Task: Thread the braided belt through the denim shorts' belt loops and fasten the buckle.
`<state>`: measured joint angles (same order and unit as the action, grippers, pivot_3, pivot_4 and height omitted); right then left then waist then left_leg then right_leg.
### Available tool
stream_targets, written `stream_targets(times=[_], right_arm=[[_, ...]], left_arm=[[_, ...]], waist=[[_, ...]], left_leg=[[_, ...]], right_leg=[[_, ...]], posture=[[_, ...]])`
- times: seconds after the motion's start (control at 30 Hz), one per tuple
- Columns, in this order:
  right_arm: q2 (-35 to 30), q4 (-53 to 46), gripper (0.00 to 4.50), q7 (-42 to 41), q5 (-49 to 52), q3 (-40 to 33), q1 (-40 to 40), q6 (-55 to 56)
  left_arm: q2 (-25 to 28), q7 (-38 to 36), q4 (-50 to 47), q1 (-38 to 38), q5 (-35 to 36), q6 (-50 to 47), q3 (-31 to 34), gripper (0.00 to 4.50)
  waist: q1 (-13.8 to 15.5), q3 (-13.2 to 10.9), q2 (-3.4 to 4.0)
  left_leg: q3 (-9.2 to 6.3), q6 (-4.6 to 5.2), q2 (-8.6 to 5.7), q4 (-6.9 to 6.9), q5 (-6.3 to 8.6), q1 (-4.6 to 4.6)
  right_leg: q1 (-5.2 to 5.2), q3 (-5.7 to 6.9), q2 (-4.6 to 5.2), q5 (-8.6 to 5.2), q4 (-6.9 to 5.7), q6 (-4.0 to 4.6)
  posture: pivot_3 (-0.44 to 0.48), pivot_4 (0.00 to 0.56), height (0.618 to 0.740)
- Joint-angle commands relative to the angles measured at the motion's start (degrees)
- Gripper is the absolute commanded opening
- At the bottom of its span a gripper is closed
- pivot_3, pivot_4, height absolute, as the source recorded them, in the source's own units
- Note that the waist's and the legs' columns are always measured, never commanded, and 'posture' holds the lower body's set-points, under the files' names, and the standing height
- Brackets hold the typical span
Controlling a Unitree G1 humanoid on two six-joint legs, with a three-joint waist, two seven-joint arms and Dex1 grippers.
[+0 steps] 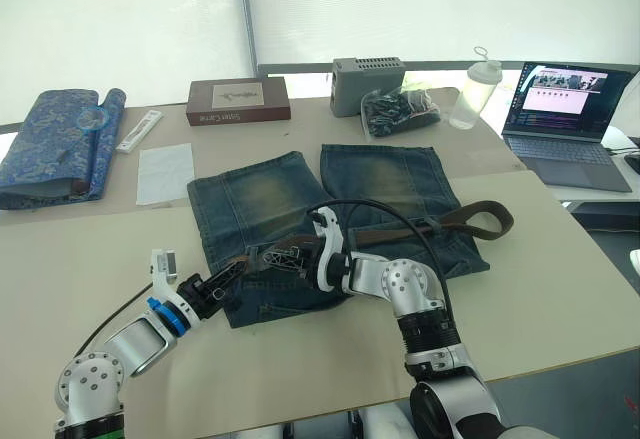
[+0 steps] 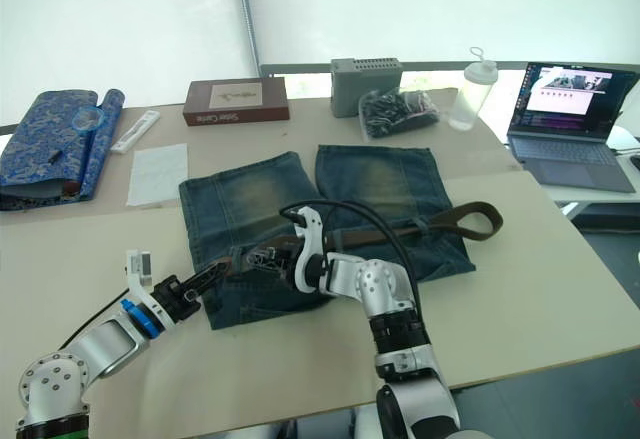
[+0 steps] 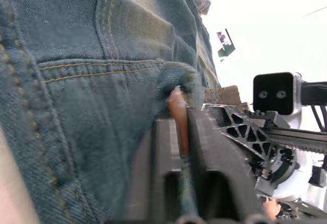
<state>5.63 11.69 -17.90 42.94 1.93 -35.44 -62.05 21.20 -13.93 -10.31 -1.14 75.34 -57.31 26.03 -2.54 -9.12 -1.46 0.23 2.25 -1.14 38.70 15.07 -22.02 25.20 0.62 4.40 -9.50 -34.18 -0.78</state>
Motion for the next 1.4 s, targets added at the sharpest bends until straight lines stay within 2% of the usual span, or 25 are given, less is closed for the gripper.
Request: stream_targets(times=[0.03, 0.07, 0.13, 0.2, 0.27, 0.33, 0.43, 0.47, 0.57, 0.67, 0.77, 0.8, 0.93, 1.03, 1.13, 1.17, 1.33, 1.4], right_arm=[[0.97, -2.62, 1.43, -3.24, -1.12, 4.02, 0.36, 0.16], [-0.04, -4.34, 1.77, -3.76, -1.85, 4.47, 0.78, 0.77], [-6.33, -12.26, 2.41, -8.18, -3.77, 7.23, 2.36, 3.22], [-13.68, -20.20, 2.41, -11.58, -4.62, 7.79, 3.76, 4.11], [-18.80, -25.37, 1.97, -13.37, -3.64, 6.02, 4.78, 3.88], [-25.52, -29.41, 1.26, -15.26, -2.30, 2.64, 5.86, 2.42], [-36.18, -31.18, 0.23, -17.06, -6.32, 0.51, 7.25, 3.91], [-38.15, -30.79, 0.03, -17.25, -7.42, 0.53, 7.38, 4.72], [-42.69, -26.36, 0.03, -16.60, -13.45, 2.16, 6.70, 8.31], [-45.32, -17.63, 0.03, -16.34, -21.92, 7.06, 4.77, 13.32], [-46.41, -10.30, 0.03, -18.75, -28.12, 12.98, 3.67, 16.76], [-46.52, -8.45, 0.03, -19.56, -29.63, 14.23, 3.70, 17.78], [-46.99, -2.99, 0.03, -20.53, -35.20, 16.65, 4.26, 21.82], [-46.15, -5.16, 0.03, -20.43, -33.89, 13.09, 5.39, 22.00], [-45.39, -12.25, 0.03, -22.28, -27.68, 6.38, 7.09, 18.48], [-45.52, -14.00, 0.03, -22.87, -26.54, 5.19, 7.58, 17.57], [-43.99, -23.96, 0.03, -25.05, -13.85, -6.92, 9.83, 10.83], [-47.16, -25.91, 0.03, -26.88, -13.84, -6.89, 12.43, 10.12]], left_arm=[[0.22, -0.11, -0.83, -0.49, 1.51, 1.33, 0.98, 0.00], [0.18, -0.03, -0.88, -0.43, 1.58, 1.42, 0.91, 0.00], [0.17, 0.13, -0.86, -0.50, 1.61, 1.71, 0.75, 0.00], [0.22, 0.42, -0.57, -0.87, 1.88, 1.98, 0.85, 0.00], [0.35, 0.69, -0.14, -0.99, 2.21, 2.13, 1.20, 0.00], [0.52, 0.70, 0.21, -1.03, 2.14, 2.27, 1.39, 0.00], [0.77, 0.53, 0.50, -1.22, 1.95, 2.32, 1.40, 0.00], [0.90, 0.42, 0.67, -1.34, 1.89, 2.31, 1.40, 0.00], [1.24, 0.24, 1.22, -1.82, 1.97, 2.21, 1.39, 0.00], [1.82, -0.35, 1.85, -2.32, 1.74, 1.90, 1.08, 0.00], [2.94, -1.16, 2.48, -2.54, 1.60, 1.58, 1.22, 0.00], [3.52, -1.46, 2.70, -2.46, 1.69, 1.46, 1.53, 0.00], [7.93, -3.29, 5.13, -1.33, 1.64, 1.38, 5.01, 0.00], [11.24, -3.72, 8.45, -0.76, 1.88, 2.43, 8.50, 0.00], [12.35, -3.25, 9.39, -1.00, 1.95, 3.10, 9.99, 0.00], [12.38, -3.12, 9.42, -1.14, 1.83, 3.10, 10.14, 0.00], [9.98, -1.00, 5.89, -1.15, 2.71, 2.86, 9.56, 0.00], [9.32, -0.50, 4.96, -0.74, 3.05, 2.75, 9.53, 0.00]], waist=[[-0.04, -0.01, 0.01], [0.00, -0.02, 0.02], [0.20, -0.06, 0.06], [1.20, -0.16, 0.13], [1.83, -0.17, 0.11], [1.85, -0.18, 0.09], [1.98, -0.20, 0.06], [2.01, -0.22, 0.03], [1.67, -0.26, -0.04], [1.69, -0.27, -0.04], [1.75, -0.27, -0.05], [1.73, -0.26, -0.07], [1.75, -0.06, -0.49], [1.73, 0.06, -0.69], [1.82, 0.05, -0.69], [1.85, 0.04, -0.68], [2.00, -0.12, -0.51], [2.22, -0.17, -0.46]], left_leg=[[0.00, 0.00, 0.00, 0.00, 0.00, -0.03], [0.00, 0.00, 0.00, 0.00, 0.00, -0.05], [-0.02, 0.00, -0.01, -0.01, 0.00, -0.15], [-0.04, 0.00, -0.10, 0.04, 0.00, -0.33], [-0.02, 0.01, -0.23, 0.13, 0.00, -0.42], [-0.01, 0.07, -0.30, 0.18, 0.03, -0.43], [-0.02, 0.07, -0.24, 0.17, 0.04, -0.41], [-0.03, 0.07, -0.23, 0.17, 0.03, -0.40], [0.08, 0.07, -0.11, 0.17, 0.03, -0.36], [0.17, 0.07, 0.01, 0.17, 0.02, -0.26], [0.21, 0.06, -0.01, 0.18, 0.01, -0.26], [0.24, 0.06, -0.01, 0.17, 0.01, -0.24], [0.25, 0.06, 0.01, 0.17, 0.02, -0.04], [0.25, 0.06, 0.06, 0.17, 0.02, 0.05], [0.22, 0.05, 0.09, 0.13, 0.03, -0.03], [0.19, 0.05, 0.10, 0.12, 0.03, -0.07], [0.14, 0.04, 0.09, 0.11, 0.03, -0.29], [0.13, 0.04, 0.07, 0.12, 0.03, -0.31]], right_leg=[[0.03, 0.00, -0.01, 0.00, 0.00, 0.00], [0.06, 0.00, -0.01, 0.00, 0.00, 0.00], [0.13, 0.03, -0.02, 0.00, 0.00, 0.01], [0.22, 0.08, 0.04, 0.00, 0.04, -0.03], [0.24, 0.07, 0.16, 0.03, 0.10, -0.17], [0.20, 0.07, 0.23, 0.05, 0.14, -0.24], [0.16, 0.09, 0.16, 0.02, 0.16, -0.24], [0.14, 0.10, 0.14, -0.01, 0.16, -0.25], [0.14, 0.05, 0.04, -0.15, 0.16, -0.16], [0.07, 0.05, -0.03, -0.39, 0.12, -0.47], [0.07, 0.00, -0.02, -0.32, 0.10, -0.36], [0.06, -0.04, -0.02, -0.18, 0.10, -0.14], [-0.17, -0.02, -0.01, -0.19, 0.13, -0.15], [-0.21, 0.00, 0.00, -0.51, 0.12, -0.40], [-0.10, 0.00, 0.01, -0.40, 0.10, -0.38], [-0.06, 0.01, 0.02, -0.22, 0.09, -0.08], [0.13, 0.00, 0.18, -0.17, 0.11, -0.04], [0.14, 0.01, 0.52, -0.15, 0.11, -0.08]], posture=[[0.000, 0.150, 0.740], [0.000, 0.150, 0.740], [0.000, 0.150, 0.740], [0.000, 0.150, 0.740], [0.000, 0.150, 0.740], [0.000, 0.150, 0.740], [0.000, 0.150, 0.740], [0.000, 0.150, 0.740], [0.000, 0.150, 0.740], [0.000, 0.150, 0.740], [0.000, 0.150, 0.740], [0.000, 0.150, 0.740], [0.000, 0.150, 0.740], [0.000, 0.150, 0.740], [0.000, 0.150, 0.740], [0.000, 0.150, 0.740], [0.000, 0.150, 0.740], [0.000, 0.150, 0.740]])
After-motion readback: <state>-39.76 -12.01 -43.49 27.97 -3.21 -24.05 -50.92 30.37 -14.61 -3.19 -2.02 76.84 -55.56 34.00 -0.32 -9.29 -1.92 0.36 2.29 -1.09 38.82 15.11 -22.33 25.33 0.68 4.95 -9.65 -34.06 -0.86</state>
